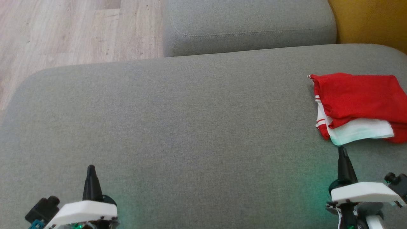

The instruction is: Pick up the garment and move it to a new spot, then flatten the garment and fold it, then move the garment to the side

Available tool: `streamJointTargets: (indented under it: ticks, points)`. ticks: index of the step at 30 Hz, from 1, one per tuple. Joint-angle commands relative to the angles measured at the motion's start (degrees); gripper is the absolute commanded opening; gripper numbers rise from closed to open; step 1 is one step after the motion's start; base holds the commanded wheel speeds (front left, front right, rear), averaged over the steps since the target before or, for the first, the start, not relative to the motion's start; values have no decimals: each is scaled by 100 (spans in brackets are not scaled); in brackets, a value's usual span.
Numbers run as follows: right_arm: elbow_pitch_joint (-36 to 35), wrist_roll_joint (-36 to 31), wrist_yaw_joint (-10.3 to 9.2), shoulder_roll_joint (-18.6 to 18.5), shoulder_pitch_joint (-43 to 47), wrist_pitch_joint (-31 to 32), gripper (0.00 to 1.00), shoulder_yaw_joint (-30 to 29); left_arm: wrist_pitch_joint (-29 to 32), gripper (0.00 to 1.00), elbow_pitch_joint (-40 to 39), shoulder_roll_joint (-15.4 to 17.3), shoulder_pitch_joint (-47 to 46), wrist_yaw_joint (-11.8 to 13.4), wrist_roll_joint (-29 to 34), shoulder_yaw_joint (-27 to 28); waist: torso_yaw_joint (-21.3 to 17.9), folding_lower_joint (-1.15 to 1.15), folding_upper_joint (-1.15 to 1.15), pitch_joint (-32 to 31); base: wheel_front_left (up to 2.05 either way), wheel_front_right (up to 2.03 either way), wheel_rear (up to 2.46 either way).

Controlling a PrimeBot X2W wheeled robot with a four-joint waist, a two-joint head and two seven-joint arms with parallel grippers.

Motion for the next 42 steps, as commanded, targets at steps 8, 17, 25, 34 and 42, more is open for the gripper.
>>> streamJointTargets:
  ticks: [8, 17, 25, 34, 42]
  points:
    - [-273, 642, -2, -26, -360, 149, 0, -24, 156, 0, -219, 11, -349, -75, -591, 232, 1, 0, 0, 6, 0, 0, 0]
    - [-321, 1225, -2, -28, -390, 298, 0, -88, 308, 0, -233, 12, -400, -125, -1140, 332, 3, 0, 0, 13, 0, 0, 0]
    - [-364, 1744, -3, -29, -416, 431, 0, -146, 443, 0, -246, 13, -445, -170, -1628, 422, 4, 0, 0, 19, 0, 0, 0]
    - [-407, 2261, -3, -30, -442, 563, 0, -203, 577, 0, -258, 14, -490, -214, -2114, 511, 5, 0, 0, 25, 0, 0, 0]
    - [-450, 2779, -3, -31, -469, 695, 0, -261, 712, 0, -270, 14, -534, -259, -2602, 600, 6, 0, 0, 31, 0, 0, 0]
